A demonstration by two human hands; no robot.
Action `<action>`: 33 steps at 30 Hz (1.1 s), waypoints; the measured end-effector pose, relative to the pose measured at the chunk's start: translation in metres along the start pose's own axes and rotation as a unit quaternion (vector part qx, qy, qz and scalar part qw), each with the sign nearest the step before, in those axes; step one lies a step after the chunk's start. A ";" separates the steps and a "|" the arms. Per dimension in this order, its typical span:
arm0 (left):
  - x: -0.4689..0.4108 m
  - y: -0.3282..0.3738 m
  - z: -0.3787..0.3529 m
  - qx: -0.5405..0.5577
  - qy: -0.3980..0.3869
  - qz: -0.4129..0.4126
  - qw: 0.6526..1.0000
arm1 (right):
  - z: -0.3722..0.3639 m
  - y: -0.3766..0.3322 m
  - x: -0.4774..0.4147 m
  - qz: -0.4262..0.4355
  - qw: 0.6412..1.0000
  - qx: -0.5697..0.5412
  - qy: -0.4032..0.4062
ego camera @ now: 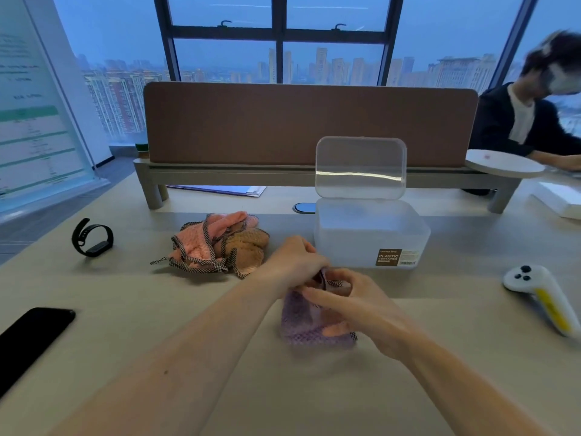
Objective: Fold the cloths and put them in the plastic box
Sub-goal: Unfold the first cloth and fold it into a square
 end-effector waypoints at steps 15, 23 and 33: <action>-0.003 -0.013 0.013 -0.273 0.015 -0.181 0.945 | 0.025 0.026 -0.001 -0.006 0.997 0.032 0.064; -0.002 -0.023 0.004 -0.305 0.037 -0.234 0.922 | 0.037 0.021 0.009 0.046 0.972 0.191 0.128; 0.033 -0.061 -0.042 -0.463 -0.078 -0.259 0.844 | -0.024 0.013 -0.014 0.192 0.825 0.527 0.069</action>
Point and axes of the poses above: each hand's wrist, its own x-axis away from the middle knuckle, its own z-axis out of the back of the hand, y = z × x, the point moved 9 cm from there along -x, towards the middle knuckle, and after that the axes turned 4 degrees about x, right-handed, at the moved point
